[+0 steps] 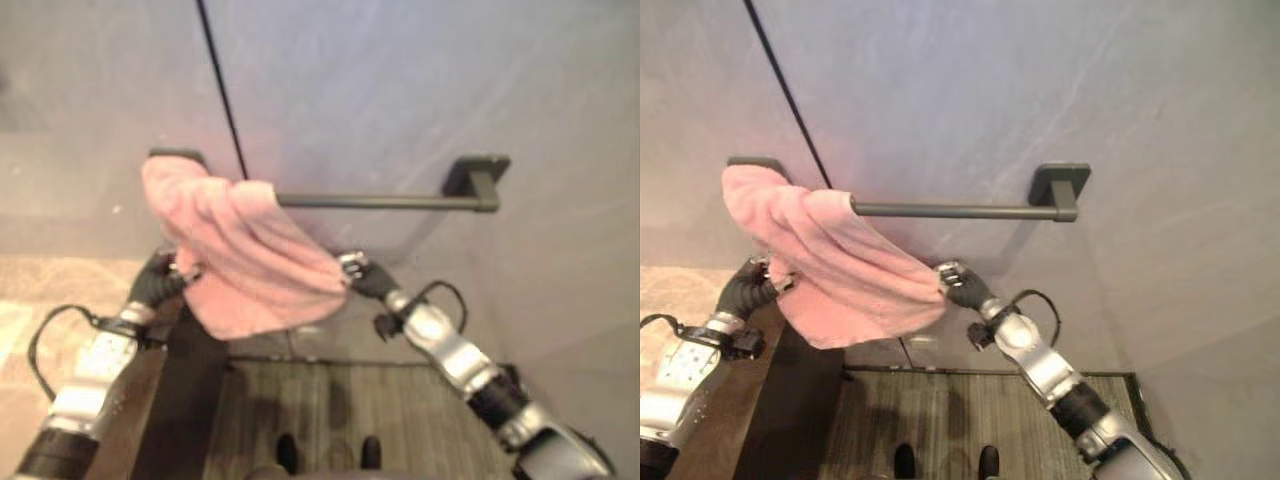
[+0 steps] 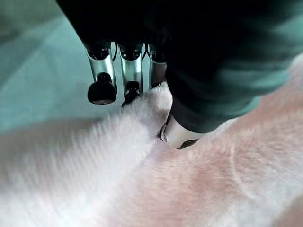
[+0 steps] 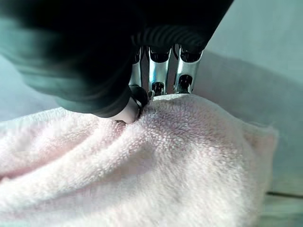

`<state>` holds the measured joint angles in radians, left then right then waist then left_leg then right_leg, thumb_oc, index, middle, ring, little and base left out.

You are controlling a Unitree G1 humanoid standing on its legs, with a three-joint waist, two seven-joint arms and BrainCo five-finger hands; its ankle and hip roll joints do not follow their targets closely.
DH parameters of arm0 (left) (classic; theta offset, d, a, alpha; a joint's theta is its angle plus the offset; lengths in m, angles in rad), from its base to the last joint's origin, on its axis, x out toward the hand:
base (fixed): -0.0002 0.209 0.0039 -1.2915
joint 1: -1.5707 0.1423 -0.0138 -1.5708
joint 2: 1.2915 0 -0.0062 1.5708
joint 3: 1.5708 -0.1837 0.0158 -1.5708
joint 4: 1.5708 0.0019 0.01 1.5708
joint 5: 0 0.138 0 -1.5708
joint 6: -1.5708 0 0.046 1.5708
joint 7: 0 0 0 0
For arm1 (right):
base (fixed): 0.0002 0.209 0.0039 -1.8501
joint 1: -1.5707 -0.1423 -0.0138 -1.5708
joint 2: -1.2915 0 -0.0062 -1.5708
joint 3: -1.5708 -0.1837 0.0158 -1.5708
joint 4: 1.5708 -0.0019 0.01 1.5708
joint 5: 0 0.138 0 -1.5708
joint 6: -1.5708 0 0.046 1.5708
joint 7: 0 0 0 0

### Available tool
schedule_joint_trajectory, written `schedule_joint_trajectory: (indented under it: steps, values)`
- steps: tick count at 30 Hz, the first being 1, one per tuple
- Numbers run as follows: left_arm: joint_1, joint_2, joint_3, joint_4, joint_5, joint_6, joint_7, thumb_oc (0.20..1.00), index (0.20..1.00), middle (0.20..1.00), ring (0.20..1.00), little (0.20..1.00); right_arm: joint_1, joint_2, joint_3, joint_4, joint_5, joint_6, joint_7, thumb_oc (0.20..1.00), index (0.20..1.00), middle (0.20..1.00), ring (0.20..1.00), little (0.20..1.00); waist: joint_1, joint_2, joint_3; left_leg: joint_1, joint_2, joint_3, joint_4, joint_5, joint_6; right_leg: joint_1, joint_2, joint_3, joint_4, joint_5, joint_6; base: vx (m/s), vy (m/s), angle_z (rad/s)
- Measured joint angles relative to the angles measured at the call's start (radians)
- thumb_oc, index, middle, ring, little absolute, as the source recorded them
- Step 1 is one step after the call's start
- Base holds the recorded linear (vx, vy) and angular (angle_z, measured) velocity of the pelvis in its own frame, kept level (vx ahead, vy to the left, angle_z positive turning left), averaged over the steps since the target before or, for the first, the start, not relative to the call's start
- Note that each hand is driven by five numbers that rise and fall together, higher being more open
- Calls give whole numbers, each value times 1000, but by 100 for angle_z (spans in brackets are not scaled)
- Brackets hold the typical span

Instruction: Put brush and paste in cup on sink, flatten towel.

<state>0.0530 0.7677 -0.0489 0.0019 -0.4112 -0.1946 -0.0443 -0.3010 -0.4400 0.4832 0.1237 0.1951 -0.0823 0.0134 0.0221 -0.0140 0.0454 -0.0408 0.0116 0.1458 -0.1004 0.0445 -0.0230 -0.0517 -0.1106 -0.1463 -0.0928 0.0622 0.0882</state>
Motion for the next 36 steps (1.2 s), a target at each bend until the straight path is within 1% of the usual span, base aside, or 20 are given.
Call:
schedule_joint_trajectory:
  steps: [2,3,5,11,12,13,15,16,17,18,19,21,23,24,25,28,29,31,33,36]
  values:
    - [18,-37,16,-16,-7,-13,-1,200,200,200,200,200,27,1,-13,-7,-1,-9,-15,200,200,200,200,200,-3,5,3,7,1,4,0,-1,-1,4,0,6,0,-1,0,-10,-20,-7]
    - [25,-81,36,-17,-14,-20,1,200,200,200,200,200,48,-2,-17,-39,-1,-15,-16,200,200,200,200,200,-4,7,4,8,1,5,0,-1,-1,4,0,7,0,-1,0,-12,-12,-6]
    - [42,-121,46,-17,-26,-25,3,200,200,200,200,200,72,1,-19,-66,-1,-38,-18,200,200,200,200,200,-10,9,5,9,2,6,0,-1,-1,3,1,8,0,-1,-1,0,0,0]
    - [79,-149,53,-29,-75,-43,-5,200,200,200,200,200,88,3,-36,-88,-34,-88,-27,200,200,200,200,200,-13,22,4,26,2,13,0,-2,0,18,2,16,0,0,-2,-10,-5,-3]
    - [79,-146,53,-30,-71,-43,-5,200,200,200,200,200,86,3,-36,-89,-38,-88,-29,200,200,200,200,200,-13,23,3,26,3,13,0,-2,0,18,2,16,0,0,-2,0,0,0]
    - [105,-129,72,-83,-65,-43,-11,200,200,200,200,200,92,5,-37,-119,-37,-92,-29,200,200,200,200,200,-12,27,5,27,4,15,0,-2,0,18,4,18,0,0,-2,-32,-5,-2]
    - [119,-146,86,-101,-85,-66,-27,200,200,200,200,200,108,5,-44,-146,-35,-111,-29,200,200,200,200,200,-12,36,3,32,3,16,0,-2,0,23,3,18,0,0,-2,-37,-7,-2]
    - [124,-174,87,-100,-101,-70,-30,200,200,200,200,200,110,10,-39,-156,-25,-122,-29,200,200,200,200,200,-7,46,1,42,4,17,0,-2,0,33,3,19,0,0,-2,0,0,0]
    - [126,-178,82,-100,-102,-72,-31,200,200,200,200,200,114,11,-36,-163,-20,-128,-26,200,200,200,200,200,-7,50,0,46,4,17,0,-3,0,37,3,19,0,0,-2,0,0,0]
    - [139,-173,84,-114,-102,-72,-43,200,200,200,200,200,118,11,-35,-176,-14,-133,-19,200,200,200,200,200,-5,52,-1,48,4,17,-1,-5,0,38,4,19,0,-2,-4,-10,17,-8]
    - [193,-171,108,-172,-106,-87,-73,200,200,200,200,200,127,12,-36,-196,11,-163,-9,200,200,200,200,200,-7,56,-2,52,6,24,-1,-6,-2,35,6,26,0,-3,-5,-20,14,-10]
    - [235,-175,107,-177,-135,-108,-93,200,200,200,200,200,138,26,-40,-194,45,-174,-12,200,200,200,200,200,-5,69,-13,60,7,33,-2,-10,-4,36,7,36,0,-11,-6,-35,4,-15]
    - [268,-174,107,-173,-141,-107,-97,200,200,200,200,200,163,27,-37,-202,47,-185,-9,200,200,200,200,200,-2,79,-21,60,7,36,-3,-10,-3,34,7,40,0,-11,-7,-23,-8,-8]
    - [291,-173,105,-169,-141,-107,-106,200,200,200,200,200,181,3,-27,-227,45,-183,-2,200,200,200,200,200,0,83,-23,60,7,36,-2,-11,-3,34,7,40,0,-11,-6,0,0,0]
    - [320,-161,101,-169,-141,-106,-121,200,200,200,200,200,230,-45,-22,-291,42,-187,19,200,200,200,200,200,3,87,-26,61,7,35,-1,-11,-3,35,7,39,0,-8,-5,0,0,0]
    - [360,-149,98,-169,-142,-104,-138,200,200,200,200,200,270,-46,-50,-298,43,-195,26,200,200,200,200,200,4,87,-29,61,8,35,0,-10,-3,35,8,39,0,-4,-9,-11,3,0]
    - [376,-129,80,-177,-143,-104,-157,200,200,200,200,200,292,-30,-68,-275,44,-193,16,200,200,200,200,200,4,89,-32,61,7,36,0,-10,-3,35,8,40,0,-4,-9,0,0,0]
    - [398,-110,61,-182,-143,-104,-172,200,200,200,200,200,326,-47,-69,-290,45,-193,21,200,200,200,200,200,5,93,-35,62,7,35,-1,-11,-3,36,7,39,0,-4,-8,0,0,0]
    - [414,-102,61,-191,-143,-103,-179,200,200,200,200,200,348,-45,-74,-297,49,-194,25,200,200,200,200,200,4,92,-35,63,7,35,-1,-11,-3,38,7,39,0,-5,-8,0,0,0]
    - [460,-58,64,-238,-161,-102,-186,200,200,200,200,200,382,-39,-85,-303,83,-194,27,200,200,200,200,200,4,95,-36,68,7,34,-2,-11,-3,44,7,38,0,-8,-3,0,0,0]
